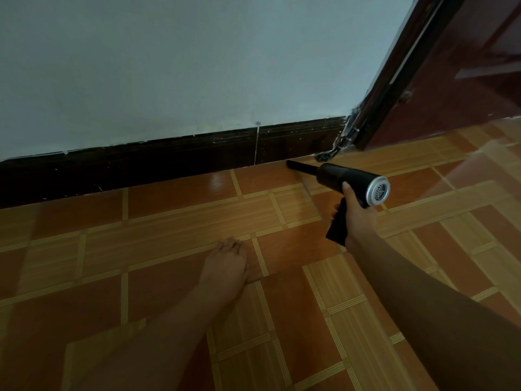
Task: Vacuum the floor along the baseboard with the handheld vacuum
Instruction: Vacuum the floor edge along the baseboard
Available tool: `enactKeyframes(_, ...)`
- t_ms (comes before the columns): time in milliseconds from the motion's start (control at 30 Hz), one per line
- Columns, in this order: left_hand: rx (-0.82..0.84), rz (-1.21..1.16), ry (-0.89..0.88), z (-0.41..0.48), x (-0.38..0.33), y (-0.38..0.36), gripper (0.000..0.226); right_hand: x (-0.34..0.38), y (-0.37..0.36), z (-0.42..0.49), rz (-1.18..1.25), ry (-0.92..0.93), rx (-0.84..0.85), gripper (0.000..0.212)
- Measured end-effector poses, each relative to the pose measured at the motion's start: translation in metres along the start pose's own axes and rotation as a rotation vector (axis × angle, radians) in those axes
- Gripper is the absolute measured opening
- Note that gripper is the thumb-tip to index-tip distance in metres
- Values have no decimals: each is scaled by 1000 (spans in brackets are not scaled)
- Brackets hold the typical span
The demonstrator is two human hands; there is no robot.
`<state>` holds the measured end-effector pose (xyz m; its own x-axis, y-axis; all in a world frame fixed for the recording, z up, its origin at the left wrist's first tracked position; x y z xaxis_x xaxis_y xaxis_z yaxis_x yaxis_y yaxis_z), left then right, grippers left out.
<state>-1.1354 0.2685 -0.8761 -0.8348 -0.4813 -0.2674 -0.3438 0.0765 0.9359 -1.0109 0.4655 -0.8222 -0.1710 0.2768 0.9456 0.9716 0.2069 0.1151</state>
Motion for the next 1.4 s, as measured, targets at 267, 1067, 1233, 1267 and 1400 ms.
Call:
enactKeyframes(267, -6, 21, -4, 1, -2, 0, 48, 0, 3, 6, -8, -8, -80, 19)
enactKeyframes(1067, 25, -2, -11, -3, 0, 1, 50, 5, -12, -13, -15, -68, 73, 36)
enactKeyframes(1233, 18, -41, -36, -3, -4, 4, 51, 9, -7, -20, 65, -79, 100, 35)
enactKeyframes(1267, 10, -51, -45, -3, -5, 5, 51, 10, -5, -21, 83, -88, 106, 36)
enactKeyframes(1400, -16, -76, -73, -2, -5, 10, 48, 12, 2, -25, 108, -153, 122, 38)
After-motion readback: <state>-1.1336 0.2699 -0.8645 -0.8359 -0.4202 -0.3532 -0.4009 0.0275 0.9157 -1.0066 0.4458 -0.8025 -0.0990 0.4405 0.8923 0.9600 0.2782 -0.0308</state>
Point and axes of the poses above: each hand's wrist, its own z-axis towards the middle knuckle, its own y-axis out of the back of the hand, x = y × z, the point moved 1 cm from there along z, towards the middle knuckle, and after that the axes turned 10 degrees about -z, right-handed, at the moved point
